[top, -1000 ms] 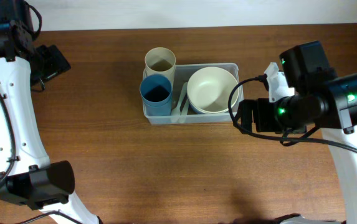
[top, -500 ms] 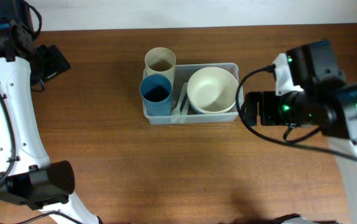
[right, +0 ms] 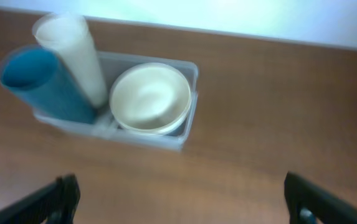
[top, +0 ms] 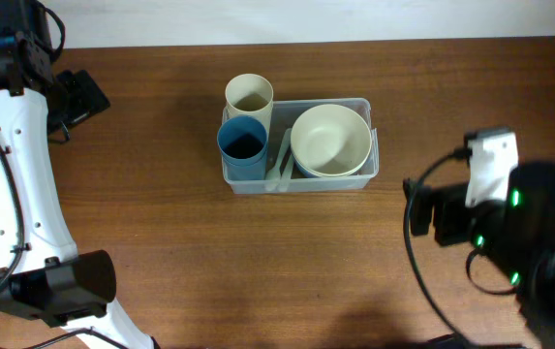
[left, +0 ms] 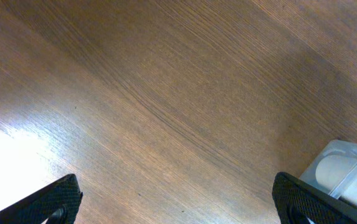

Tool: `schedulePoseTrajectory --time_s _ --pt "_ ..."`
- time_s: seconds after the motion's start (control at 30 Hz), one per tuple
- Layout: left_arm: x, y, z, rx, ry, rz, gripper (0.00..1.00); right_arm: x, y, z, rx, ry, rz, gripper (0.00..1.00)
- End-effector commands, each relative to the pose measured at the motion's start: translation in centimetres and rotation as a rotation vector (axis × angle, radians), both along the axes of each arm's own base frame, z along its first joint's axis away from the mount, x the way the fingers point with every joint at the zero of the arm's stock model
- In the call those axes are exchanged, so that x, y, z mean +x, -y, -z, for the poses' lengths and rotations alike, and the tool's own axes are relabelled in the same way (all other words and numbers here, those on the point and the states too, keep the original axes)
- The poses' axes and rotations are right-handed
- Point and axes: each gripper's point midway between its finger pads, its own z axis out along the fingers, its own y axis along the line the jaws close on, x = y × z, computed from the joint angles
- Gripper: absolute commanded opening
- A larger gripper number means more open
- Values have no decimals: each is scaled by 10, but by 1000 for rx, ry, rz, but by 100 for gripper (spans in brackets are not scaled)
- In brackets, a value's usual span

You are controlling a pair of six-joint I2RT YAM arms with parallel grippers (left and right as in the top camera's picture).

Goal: Pack container

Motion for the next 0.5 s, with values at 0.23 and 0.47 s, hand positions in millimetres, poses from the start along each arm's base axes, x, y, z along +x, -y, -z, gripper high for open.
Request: schedulePoseTrajectory --time_s 0.23,0.47 --pt "-1 -2 -4 11 7 2 100 1 35 110 3 216 108 99" --pt "-1 -2 -4 11 8 2 100 6 39 142 24 430 125 99"
